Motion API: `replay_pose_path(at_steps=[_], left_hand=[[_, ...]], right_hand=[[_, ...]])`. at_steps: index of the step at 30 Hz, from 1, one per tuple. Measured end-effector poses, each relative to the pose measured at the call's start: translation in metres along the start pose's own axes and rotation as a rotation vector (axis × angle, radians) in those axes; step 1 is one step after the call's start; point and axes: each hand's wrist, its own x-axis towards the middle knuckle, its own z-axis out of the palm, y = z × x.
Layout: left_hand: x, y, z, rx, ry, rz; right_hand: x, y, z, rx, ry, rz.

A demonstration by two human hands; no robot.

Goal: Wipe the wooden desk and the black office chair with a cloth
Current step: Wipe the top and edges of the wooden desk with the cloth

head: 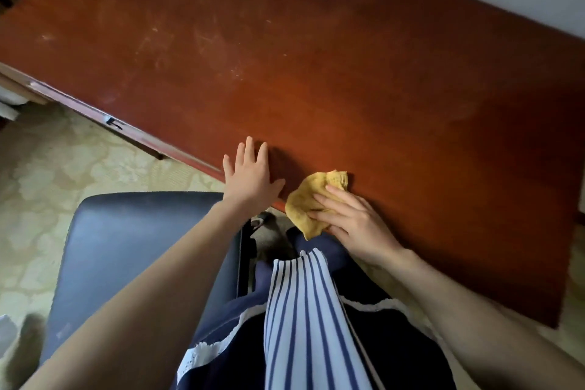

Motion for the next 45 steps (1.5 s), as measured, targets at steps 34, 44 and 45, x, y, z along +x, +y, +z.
replay_pose_path(at_steps=[34,44,45], left_hand=[[0.022,-0.016,-0.022,-0.038,-0.104,-0.191],[0.041,-0.015,-0.045,-0.043,0.038,-0.312],[0.044,-0.014,-0.048,-0.002,0.072,-0.335]], right_hand=[[0.252,0.049,-0.066,-0.23,-0.038,0.351],[0.197,-0.002,-0.016,-0.074,-0.128,0.014],[0.186,-0.003,-0.015,-0.023,-0.14,-0.024]])
